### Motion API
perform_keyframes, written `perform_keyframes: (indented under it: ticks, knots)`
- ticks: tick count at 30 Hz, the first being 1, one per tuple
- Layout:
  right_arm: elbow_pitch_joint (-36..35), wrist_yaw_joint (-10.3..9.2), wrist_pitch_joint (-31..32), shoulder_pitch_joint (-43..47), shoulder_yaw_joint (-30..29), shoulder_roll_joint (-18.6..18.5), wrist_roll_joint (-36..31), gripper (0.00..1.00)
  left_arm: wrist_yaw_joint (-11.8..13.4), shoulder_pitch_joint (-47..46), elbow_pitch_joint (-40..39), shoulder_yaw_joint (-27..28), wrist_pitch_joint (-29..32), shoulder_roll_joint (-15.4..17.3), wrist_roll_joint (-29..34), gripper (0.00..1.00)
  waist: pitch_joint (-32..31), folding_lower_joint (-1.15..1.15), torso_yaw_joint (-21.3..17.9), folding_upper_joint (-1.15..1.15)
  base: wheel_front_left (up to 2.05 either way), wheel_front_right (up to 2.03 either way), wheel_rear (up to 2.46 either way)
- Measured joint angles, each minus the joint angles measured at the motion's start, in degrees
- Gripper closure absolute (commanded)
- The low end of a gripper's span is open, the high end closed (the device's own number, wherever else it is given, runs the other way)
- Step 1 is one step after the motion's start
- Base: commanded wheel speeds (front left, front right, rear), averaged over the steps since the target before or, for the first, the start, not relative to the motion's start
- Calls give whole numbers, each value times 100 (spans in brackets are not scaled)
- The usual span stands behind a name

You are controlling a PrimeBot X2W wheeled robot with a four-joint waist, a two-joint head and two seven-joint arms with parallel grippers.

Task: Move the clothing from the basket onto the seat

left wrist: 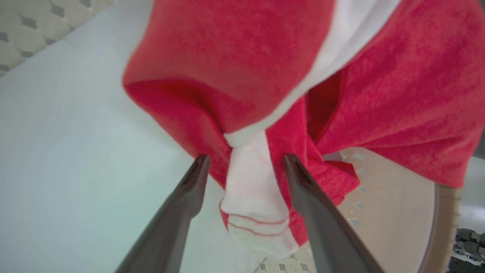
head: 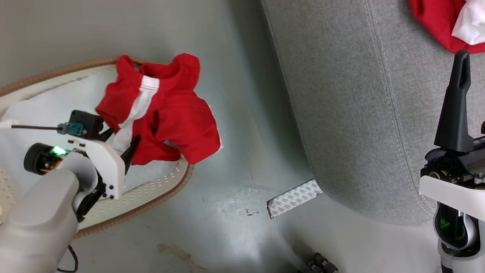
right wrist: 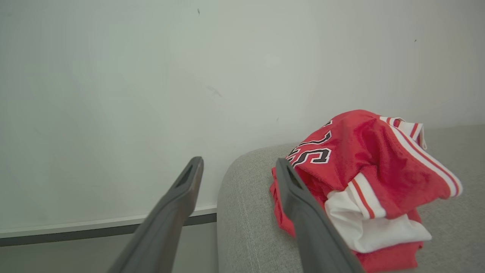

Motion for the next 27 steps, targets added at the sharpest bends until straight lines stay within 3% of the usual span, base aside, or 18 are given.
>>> perform_keyframes:
  ticks: [12,13,14,15,16,17,27]
  knots:
    - [27,0,0,-89,238,1,248,0,0,-516,449,-530,230,21,-477,0,307,0,-289,0,0,0,0]
    - [32,0,0,-98,242,0,252,0,0,-542,460,-569,205,19,-528,13,326,0,-303,0,0,0,0]
    - [35,0,0,-102,243,1,267,0,0,-569,461,-619,183,20,-592,45,343,-1,-312,0,0,0,0]
    - [40,0,0,-102,243,0,269,0,0,-589,460,-664,140,21,-625,67,356,-1,-315,0,0,0,0]
    - [45,0,0,-102,243,0,275,0,0,-605,457,-704,103,24,-661,67,365,0,-314,0,0,0,0]
    - [51,0,0,-102,243,1,277,0,0,-621,459,-749,75,33,-691,100,371,-1,-313,0,0,0,0]
    - [187,0,0,-143,244,0,255,0,0,-701,536,-1155,-349,60,-972,100,220,-1,-224,0,0,0,0]
